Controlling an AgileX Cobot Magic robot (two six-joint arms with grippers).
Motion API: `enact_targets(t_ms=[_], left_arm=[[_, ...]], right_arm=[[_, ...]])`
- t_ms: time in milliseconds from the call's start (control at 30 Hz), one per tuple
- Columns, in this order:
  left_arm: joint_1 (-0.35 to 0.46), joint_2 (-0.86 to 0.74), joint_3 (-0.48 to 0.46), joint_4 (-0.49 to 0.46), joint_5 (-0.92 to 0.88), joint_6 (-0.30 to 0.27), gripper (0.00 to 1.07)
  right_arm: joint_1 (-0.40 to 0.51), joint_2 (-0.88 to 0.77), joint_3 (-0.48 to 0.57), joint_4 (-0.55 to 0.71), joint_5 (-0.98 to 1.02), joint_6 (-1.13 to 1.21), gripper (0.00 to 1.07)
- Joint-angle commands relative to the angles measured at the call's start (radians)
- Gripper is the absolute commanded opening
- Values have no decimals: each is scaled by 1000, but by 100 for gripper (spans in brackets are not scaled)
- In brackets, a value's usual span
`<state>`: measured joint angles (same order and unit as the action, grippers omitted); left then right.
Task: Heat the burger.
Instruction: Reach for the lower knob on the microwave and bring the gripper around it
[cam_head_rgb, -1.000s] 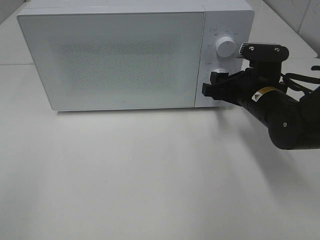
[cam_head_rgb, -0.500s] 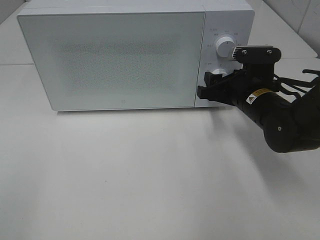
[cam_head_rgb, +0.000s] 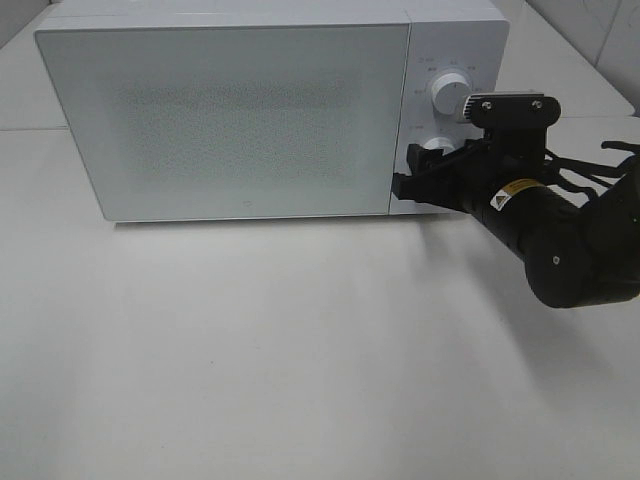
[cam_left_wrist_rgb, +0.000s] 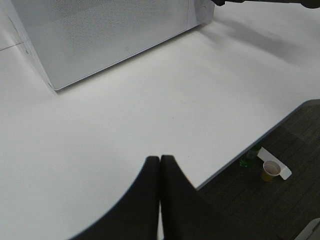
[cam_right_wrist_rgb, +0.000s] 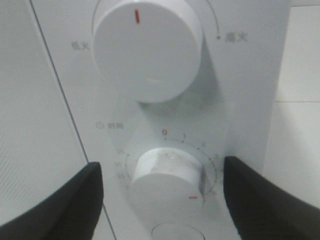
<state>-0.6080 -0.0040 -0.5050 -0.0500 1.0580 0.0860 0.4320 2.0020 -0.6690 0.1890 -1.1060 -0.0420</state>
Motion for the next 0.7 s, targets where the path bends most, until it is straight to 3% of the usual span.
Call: enact_targets(t_ms=[33,467,533,633,700], left_arm=[[3,-20,2,-3,-16,0,0],[3,-20,2,-3,-16,0,0],[3,-20,2,-3,-16,0,0],[3,-20,2,-3,-16,0,0],[3,-20,2,-3,-16,0,0]], right_arm=[[1,12,-17,-7,-18,-17,67],[1,14,-17,-5,-66,-17,53],[1,14,-17,-5,-66,-17,44],[1,14,-17,-4,-66,-17,40],[1,14,-17,-3,-66,-17,29]])
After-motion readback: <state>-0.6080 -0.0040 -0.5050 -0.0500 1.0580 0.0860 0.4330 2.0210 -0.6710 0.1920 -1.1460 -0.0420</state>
